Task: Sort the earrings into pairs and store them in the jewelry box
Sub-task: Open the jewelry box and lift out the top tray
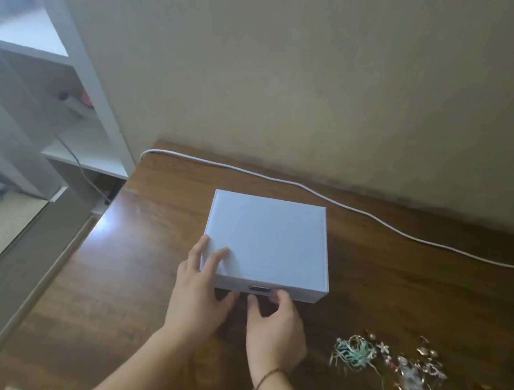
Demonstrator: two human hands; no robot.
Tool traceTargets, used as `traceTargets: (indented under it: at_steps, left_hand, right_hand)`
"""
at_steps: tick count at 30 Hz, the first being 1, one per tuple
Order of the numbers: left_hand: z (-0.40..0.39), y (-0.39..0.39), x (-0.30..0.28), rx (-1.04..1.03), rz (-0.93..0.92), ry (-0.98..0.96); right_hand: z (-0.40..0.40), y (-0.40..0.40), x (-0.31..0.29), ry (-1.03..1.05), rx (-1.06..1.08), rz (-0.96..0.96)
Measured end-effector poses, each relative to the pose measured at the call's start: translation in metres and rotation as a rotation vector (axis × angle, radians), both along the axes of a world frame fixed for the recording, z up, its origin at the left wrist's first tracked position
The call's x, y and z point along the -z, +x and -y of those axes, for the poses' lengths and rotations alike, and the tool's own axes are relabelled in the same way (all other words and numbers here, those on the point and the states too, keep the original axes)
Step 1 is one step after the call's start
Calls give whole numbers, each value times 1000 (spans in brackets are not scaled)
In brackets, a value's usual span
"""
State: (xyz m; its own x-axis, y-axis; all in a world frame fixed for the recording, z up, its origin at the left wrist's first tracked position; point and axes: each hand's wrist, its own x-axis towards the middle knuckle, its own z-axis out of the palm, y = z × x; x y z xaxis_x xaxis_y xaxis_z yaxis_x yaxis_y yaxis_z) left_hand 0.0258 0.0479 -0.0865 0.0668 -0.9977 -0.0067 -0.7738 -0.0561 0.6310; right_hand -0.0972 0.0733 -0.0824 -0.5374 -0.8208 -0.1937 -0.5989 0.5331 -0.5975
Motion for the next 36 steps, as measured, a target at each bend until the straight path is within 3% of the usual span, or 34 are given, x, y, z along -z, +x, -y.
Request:
traceTargets:
  at_steps: [12, 21, 32, 36]
  left_hand:
    - [5, 6, 15, 21, 40, -144]
    - [12, 10, 15, 25, 89, -170]
    - [37, 45, 10, 232, 253, -408]
    - [49, 46, -4, 230, 68, -500]
  right_hand:
    - [10, 33, 21, -183, 310, 76]
    - [16, 38, 34, -194, 325, -24]
    - [18, 36, 34, -165, 303, -66]
    - [17, 33, 36, -165, 275, -63]
